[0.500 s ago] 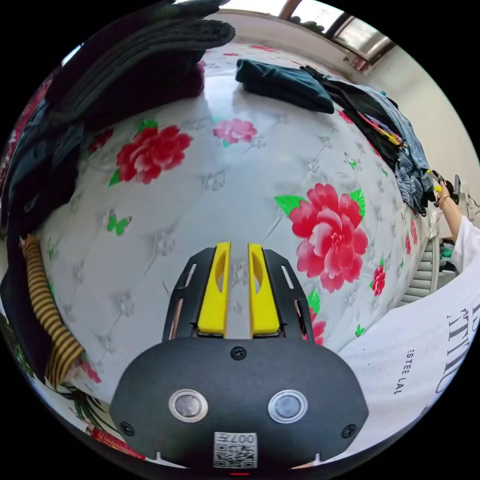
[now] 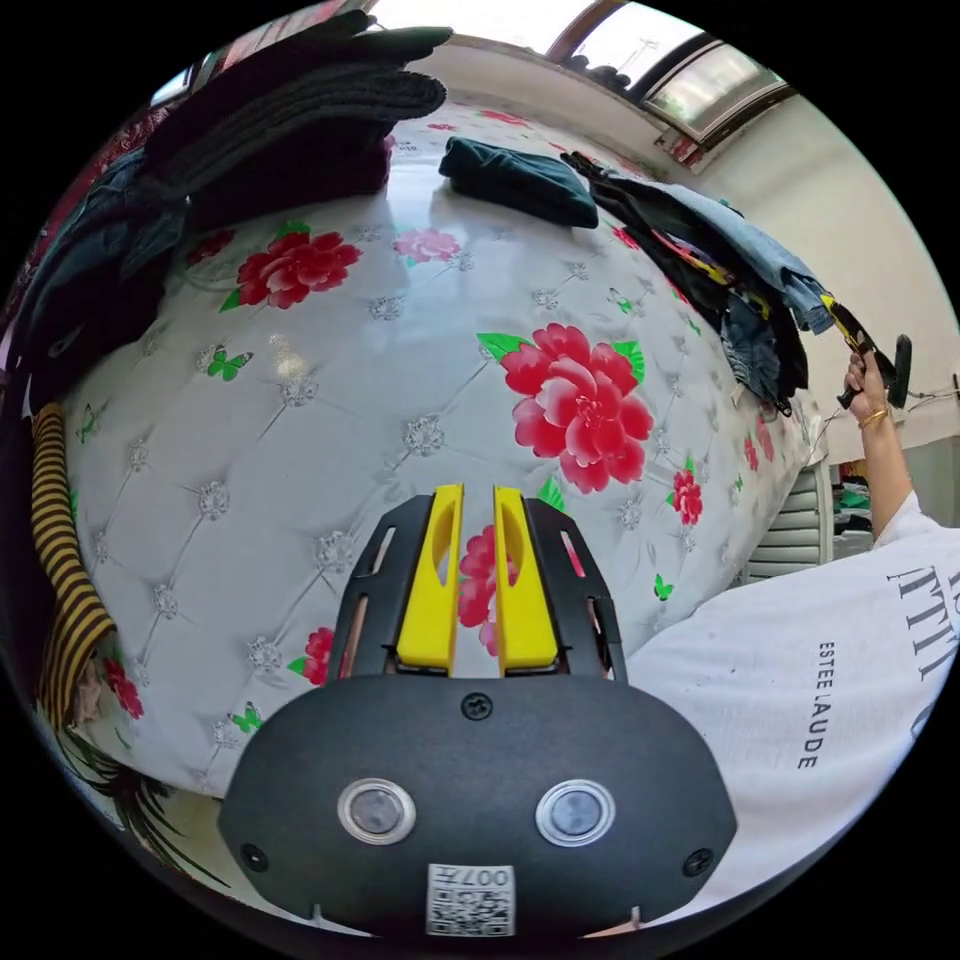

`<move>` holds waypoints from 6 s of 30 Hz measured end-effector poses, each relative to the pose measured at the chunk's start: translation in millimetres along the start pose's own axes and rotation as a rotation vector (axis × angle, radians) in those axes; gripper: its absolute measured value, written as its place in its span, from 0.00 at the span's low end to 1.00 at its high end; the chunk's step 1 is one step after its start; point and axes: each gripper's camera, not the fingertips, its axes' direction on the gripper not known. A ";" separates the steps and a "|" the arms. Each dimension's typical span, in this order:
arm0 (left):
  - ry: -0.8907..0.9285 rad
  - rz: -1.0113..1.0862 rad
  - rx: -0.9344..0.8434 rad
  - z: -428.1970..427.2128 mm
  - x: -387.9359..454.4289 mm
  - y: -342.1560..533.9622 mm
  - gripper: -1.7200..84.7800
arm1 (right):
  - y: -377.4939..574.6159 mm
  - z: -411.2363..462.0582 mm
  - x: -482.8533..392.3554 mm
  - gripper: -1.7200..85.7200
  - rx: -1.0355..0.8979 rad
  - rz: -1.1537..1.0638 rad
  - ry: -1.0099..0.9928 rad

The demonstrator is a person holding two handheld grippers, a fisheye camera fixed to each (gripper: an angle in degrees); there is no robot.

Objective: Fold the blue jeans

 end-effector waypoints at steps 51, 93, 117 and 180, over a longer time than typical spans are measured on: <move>-0.511 -0.348 0.320 -171.9 -201.6 112.0 0.09 | 176.2 172.0 -327.6 0.07 -0.495 -0.248 -0.407; -0.156 0.216 -0.227 -36.3 -59.7 68.3 0.04 | 15.9 133.3 45.4 0.03 -0.194 0.520 -0.218; 0.154 0.326 0.057 -215.0 -113.4 52.9 0.01 | 102.8 164.8 -15.7 0.14 -0.453 0.440 -0.545; -0.239 0.048 -0.249 -112.4 -88.7 125.4 0.01 | -16.7 111.3 -231.6 0.15 -0.597 -0.228 0.093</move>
